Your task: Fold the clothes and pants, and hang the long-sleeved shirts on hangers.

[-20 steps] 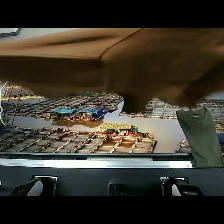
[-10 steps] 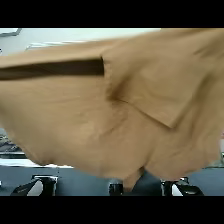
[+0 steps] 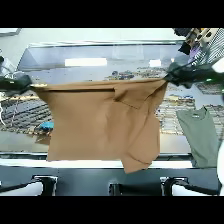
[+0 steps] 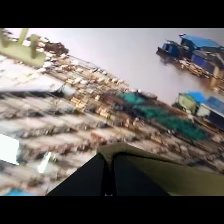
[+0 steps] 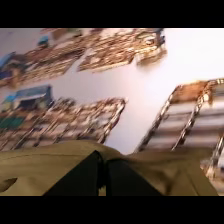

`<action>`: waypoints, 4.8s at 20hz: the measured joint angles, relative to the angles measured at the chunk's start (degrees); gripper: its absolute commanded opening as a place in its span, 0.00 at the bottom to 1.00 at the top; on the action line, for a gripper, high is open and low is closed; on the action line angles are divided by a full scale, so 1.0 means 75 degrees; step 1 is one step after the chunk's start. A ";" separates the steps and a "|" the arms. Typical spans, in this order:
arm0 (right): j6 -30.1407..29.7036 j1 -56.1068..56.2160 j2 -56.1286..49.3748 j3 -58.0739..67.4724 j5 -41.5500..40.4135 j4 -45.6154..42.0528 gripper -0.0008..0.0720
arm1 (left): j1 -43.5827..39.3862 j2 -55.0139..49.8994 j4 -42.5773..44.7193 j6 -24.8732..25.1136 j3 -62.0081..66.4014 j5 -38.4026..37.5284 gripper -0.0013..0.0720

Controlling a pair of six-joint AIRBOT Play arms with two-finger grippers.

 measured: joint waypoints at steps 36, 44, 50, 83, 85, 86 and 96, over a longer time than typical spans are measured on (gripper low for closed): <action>0.0169 0.0396 -0.2031 -0.0504 0.0982 -0.1973 0.05 | -0.0857 -0.3209 -0.0041 -0.0009 0.1250 -0.2786 0.13; 0.0099 0.0373 -0.2046 -0.0504 0.1116 -0.1719 0.50 | -0.0772 -0.3174 -0.0015 -0.0093 0.1291 -0.2938 0.47; -0.1224 -0.0487 -0.0618 -0.1102 0.1944 -0.1510 0.50 | 0.0160 -0.2034 0.0280 0.0329 0.1008 -0.3395 0.48; -0.1504 -0.1591 0.4162 -1.0002 0.0597 0.2445 0.05 | 0.1623 0.2136 -0.1151 0.0807 -0.5636 -0.2174 0.48; -0.1556 -0.1591 0.4162 -1.0013 0.0533 0.2463 0.05 | 0.1623 0.2139 -0.1154 0.0828 -0.5863 -0.2113 0.48; -0.1585 -0.1591 0.4162 -1.0019 0.0507 0.2483 0.05 | 0.1623 0.2139 -0.1154 0.0833 -0.5971 -0.2101 0.48; -0.1839 -0.1591 0.4162 -1.0022 0.0629 0.2509 0.05 | 0.1623 0.2104 -0.1437 0.1463 -0.6388 -0.1658 0.74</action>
